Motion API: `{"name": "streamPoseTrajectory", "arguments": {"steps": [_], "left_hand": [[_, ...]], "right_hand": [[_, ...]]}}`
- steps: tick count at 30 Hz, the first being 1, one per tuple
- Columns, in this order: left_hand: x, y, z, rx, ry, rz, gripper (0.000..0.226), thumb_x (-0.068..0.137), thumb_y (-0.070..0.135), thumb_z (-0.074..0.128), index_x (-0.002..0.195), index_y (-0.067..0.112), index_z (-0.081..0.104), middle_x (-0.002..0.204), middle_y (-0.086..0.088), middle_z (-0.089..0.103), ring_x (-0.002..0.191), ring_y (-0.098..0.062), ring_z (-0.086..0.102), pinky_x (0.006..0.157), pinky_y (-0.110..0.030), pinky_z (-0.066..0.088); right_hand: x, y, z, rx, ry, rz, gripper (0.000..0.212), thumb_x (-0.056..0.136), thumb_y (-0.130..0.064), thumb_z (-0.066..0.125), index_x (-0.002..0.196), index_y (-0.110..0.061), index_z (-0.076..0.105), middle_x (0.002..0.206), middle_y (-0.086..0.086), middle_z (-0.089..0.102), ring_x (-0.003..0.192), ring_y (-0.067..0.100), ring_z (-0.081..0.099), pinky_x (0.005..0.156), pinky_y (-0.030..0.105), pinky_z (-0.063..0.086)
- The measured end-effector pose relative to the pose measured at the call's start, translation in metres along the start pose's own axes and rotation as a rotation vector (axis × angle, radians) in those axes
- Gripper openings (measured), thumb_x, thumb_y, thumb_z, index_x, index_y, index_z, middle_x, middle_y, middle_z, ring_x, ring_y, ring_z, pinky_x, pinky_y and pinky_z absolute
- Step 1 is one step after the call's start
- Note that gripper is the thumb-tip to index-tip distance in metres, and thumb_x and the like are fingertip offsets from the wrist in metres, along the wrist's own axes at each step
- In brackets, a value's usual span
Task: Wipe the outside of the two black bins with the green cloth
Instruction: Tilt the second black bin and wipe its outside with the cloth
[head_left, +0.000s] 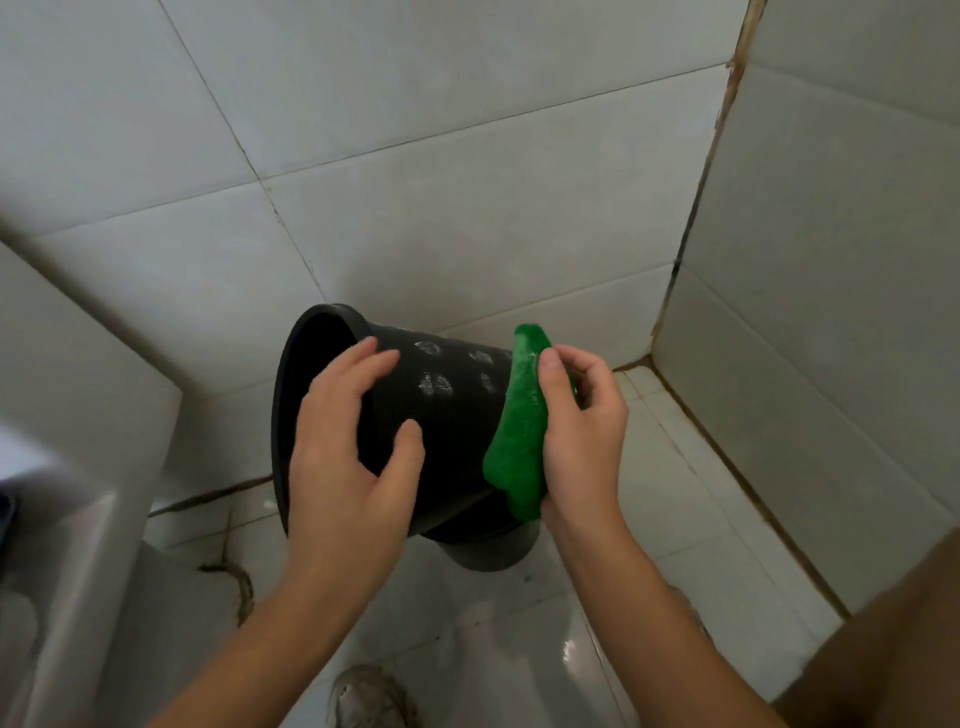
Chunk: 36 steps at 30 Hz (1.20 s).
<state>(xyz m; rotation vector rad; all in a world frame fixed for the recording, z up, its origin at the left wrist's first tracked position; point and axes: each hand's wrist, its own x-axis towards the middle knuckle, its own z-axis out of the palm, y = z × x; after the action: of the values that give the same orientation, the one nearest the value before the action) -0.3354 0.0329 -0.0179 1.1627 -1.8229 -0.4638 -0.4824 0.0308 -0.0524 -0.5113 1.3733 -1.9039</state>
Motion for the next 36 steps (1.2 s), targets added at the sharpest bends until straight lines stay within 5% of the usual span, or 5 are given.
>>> {"name": "streamPoseTrajectory", "arguments": {"steps": [7,20,27,31,36], "left_hand": [[-0.005,0.003,0.003,0.221,-0.445,0.417,0.065,0.085,0.042,0.054,0.147,0.037,0.033,0.140,0.006,0.044,0.119,-0.007,0.053,0.091,-0.025,0.054],[0.003,0.005,-0.009,-0.059,-0.208,0.331,0.040,0.089,0.028,0.058,0.129,0.029,0.058,0.116,0.010,0.066,0.105,-0.001,0.063,0.086,-0.021,0.054],[0.005,0.011,-0.013,0.110,0.021,0.210,0.042,0.081,0.042,0.061,0.115,0.020,0.068,0.087,0.006,0.073,0.076,-0.005,0.062,0.067,-0.016,0.049],[0.001,0.024,-0.007,-0.087,-0.028,0.010,0.044,0.076,0.053,0.060,0.113,0.029,0.066,0.093,0.018,0.071,0.088,0.002,0.065,0.076,-0.019,0.055],[-0.002,0.032,-0.004,-0.385,-0.333,-0.079,0.044,0.082,0.052,0.051,0.125,0.042,0.052,0.098,0.014,0.069,0.094,-0.002,0.067,0.081,-0.024,0.056]], "right_hand": [[-0.008,-0.033,0.007,0.086,-0.106,0.032,0.009,0.093,-0.018,0.061,0.099,-0.012,0.063,0.090,0.003,0.065,0.080,0.015,0.063,0.069,0.028,0.054],[-0.007,-0.055,-0.025,-0.378,-0.499,-0.055,0.049,0.078,-0.048,0.062,0.123,-0.031,0.055,0.123,-0.009,0.059,0.111,0.003,0.057,0.088,0.020,0.051],[-0.041,-0.052,-0.036,-0.975,-0.525,-0.820,0.075,0.074,-0.069,0.057,0.134,-0.026,0.045,0.126,-0.010,0.047,0.116,0.006,0.045,0.094,0.011,0.035],[-0.049,-0.045,-0.021,-1.061,-0.557,-0.684,0.087,0.070,-0.064,0.062,0.141,-0.036,0.021,0.132,-0.015,0.047,0.116,0.006,0.050,0.085,0.027,0.050],[-0.035,-0.046,-0.024,-0.733,-0.520,-0.425,0.053,0.079,-0.031,0.060,0.131,-0.028,0.048,0.111,-0.017,0.063,0.100,0.003,0.060,0.080,0.023,0.051]]}}
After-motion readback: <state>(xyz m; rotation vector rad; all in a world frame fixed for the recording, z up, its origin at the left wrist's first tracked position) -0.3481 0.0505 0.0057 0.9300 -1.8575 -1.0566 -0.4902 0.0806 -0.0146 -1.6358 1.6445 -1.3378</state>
